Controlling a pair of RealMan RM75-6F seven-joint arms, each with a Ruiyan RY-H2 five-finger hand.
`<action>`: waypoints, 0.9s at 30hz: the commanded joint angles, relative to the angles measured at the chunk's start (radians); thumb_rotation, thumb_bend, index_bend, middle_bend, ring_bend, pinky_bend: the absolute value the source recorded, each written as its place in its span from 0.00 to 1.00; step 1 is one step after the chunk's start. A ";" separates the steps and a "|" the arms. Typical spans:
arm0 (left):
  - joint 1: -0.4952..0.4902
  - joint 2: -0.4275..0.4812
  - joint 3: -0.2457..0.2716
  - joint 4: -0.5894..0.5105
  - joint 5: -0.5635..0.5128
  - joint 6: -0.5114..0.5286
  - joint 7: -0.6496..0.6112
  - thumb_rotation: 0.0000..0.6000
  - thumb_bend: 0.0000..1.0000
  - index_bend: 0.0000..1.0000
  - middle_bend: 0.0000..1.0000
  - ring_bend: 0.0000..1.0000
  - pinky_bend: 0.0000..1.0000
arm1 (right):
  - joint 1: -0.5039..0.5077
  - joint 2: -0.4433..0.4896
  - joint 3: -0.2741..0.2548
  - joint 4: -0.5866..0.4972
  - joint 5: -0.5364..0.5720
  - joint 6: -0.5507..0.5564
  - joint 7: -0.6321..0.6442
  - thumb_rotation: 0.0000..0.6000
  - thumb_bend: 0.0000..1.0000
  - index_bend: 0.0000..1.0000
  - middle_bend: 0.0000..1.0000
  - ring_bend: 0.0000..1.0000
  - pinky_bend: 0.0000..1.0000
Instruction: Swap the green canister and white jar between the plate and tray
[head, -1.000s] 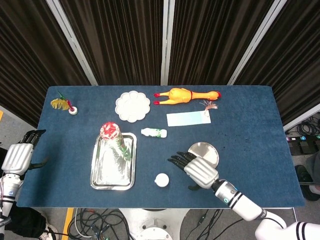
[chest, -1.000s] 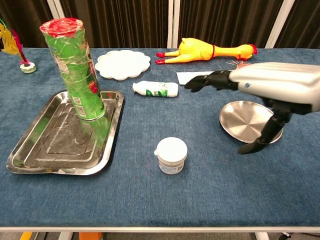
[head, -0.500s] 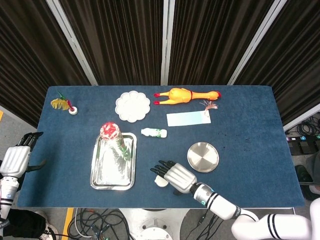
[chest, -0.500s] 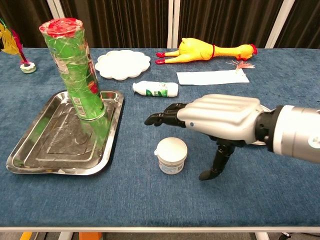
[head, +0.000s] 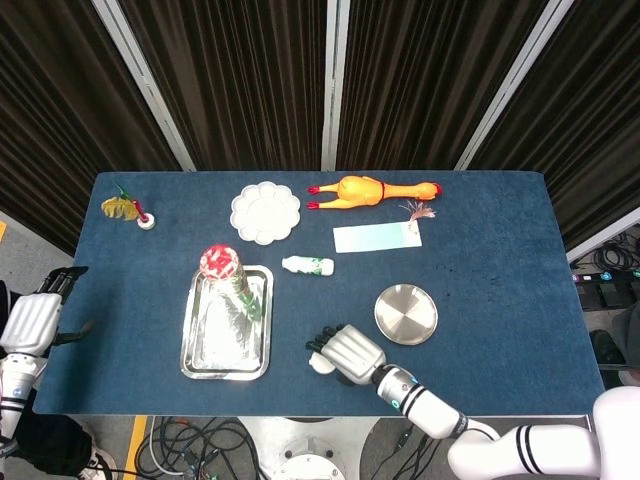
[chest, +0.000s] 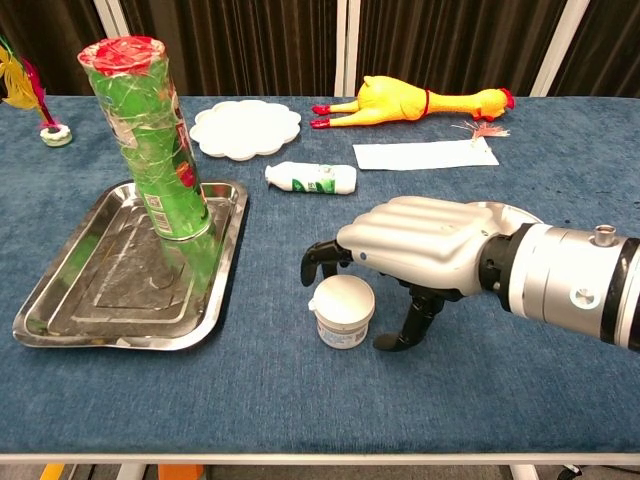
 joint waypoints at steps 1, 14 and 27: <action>0.001 0.000 -0.003 0.000 0.001 -0.001 0.000 1.00 0.20 0.12 0.12 0.08 0.37 | 0.003 -0.007 -0.004 0.007 -0.003 0.008 0.001 1.00 0.18 0.28 0.32 0.26 0.42; 0.010 -0.006 -0.011 0.009 0.005 -0.013 -0.008 1.00 0.20 0.12 0.12 0.08 0.37 | -0.008 -0.007 -0.017 0.013 -0.052 0.079 0.020 1.00 0.23 0.50 0.46 0.40 0.53; 0.027 -0.009 -0.025 0.000 0.019 0.024 -0.015 1.00 0.20 0.12 0.12 0.08 0.37 | -0.114 0.222 0.006 -0.004 -0.025 0.216 0.149 1.00 0.23 0.50 0.46 0.40 0.53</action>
